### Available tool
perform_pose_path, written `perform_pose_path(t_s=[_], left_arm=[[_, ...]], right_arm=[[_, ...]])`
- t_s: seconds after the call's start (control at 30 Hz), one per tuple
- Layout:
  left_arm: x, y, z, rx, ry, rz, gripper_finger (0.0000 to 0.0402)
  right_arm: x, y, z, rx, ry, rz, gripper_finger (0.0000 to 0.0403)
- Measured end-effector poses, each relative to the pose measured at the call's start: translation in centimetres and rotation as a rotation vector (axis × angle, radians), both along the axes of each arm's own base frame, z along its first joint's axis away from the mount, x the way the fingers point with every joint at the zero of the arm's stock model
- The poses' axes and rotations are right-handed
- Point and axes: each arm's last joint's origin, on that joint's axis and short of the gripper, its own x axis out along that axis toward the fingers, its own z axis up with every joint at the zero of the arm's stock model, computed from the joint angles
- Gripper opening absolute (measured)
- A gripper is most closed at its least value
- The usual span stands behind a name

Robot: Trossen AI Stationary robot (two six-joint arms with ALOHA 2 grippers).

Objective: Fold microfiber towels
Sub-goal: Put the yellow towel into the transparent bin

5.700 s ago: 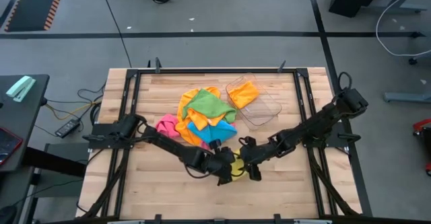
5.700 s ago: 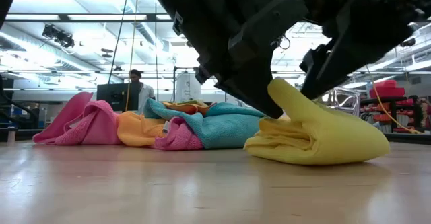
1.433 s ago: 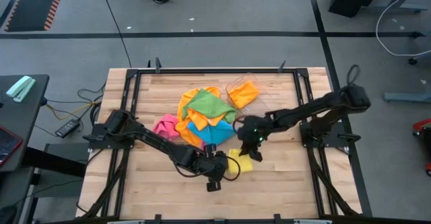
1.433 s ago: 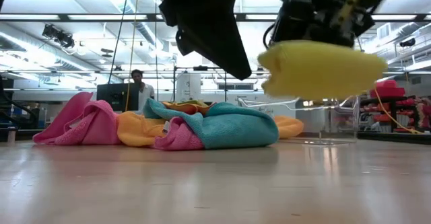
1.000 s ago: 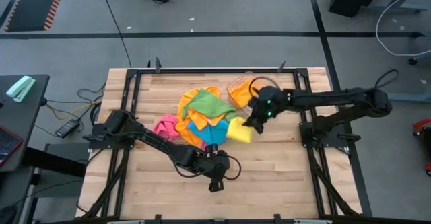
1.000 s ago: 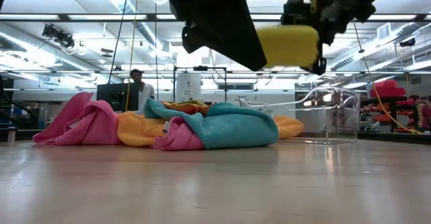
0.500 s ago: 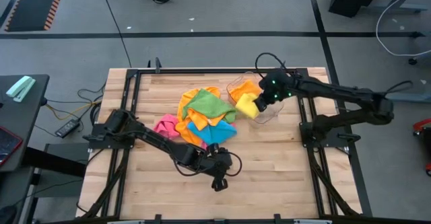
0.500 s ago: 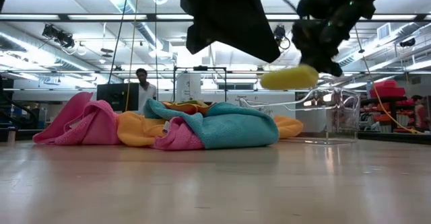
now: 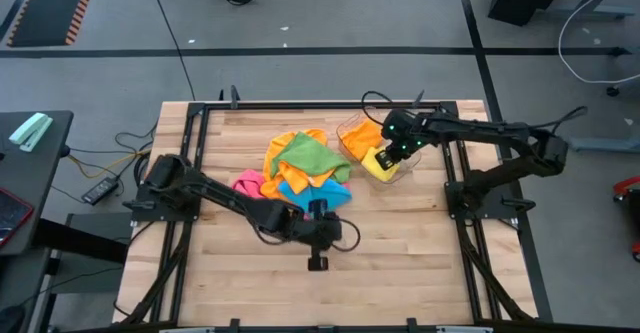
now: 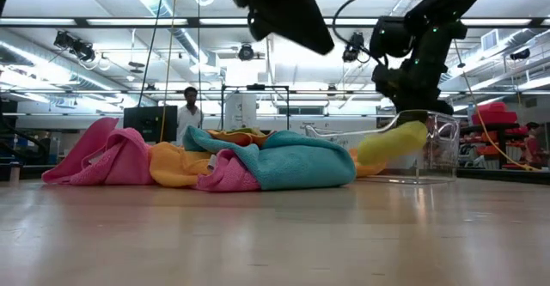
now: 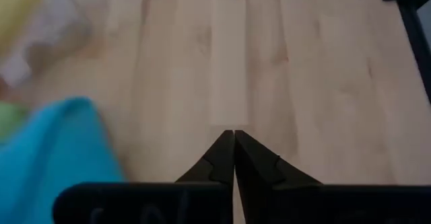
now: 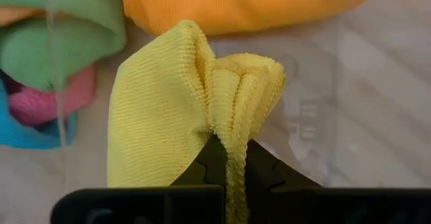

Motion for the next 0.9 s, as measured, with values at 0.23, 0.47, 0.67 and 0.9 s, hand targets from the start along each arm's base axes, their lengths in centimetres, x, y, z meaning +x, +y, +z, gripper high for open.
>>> perform_pose_path(t_s=[0.23, 0.47, 0.67, 0.9], left_arm=[[0.3, 4.1, 2.1, 0.069, -0.028, -0.116, 0.0009], [0.8, 8.8, 1.1, 0.073, 0.03, -0.105, 0.0017], [0.9, 12.0, 1.1, 0.066, 0.051, -0.133, 0.0006], [1.1, 14.9, 1.3, 0.03, 0.01, -0.14, 0.0028]], right_arm=[[1.6, 1.0, -2.0, -0.009, 0.09, 0.045, 0.002], [2.3, 1.5, -3.6, 0.02, 0.164, 0.057, 0.0033], [2.3, 1.7, -3.8, 0.077, 0.16, 0.068, 0.0042], [1.7, 1.7, -3.6, 0.179, 0.169, 0.04, 0.0127]])
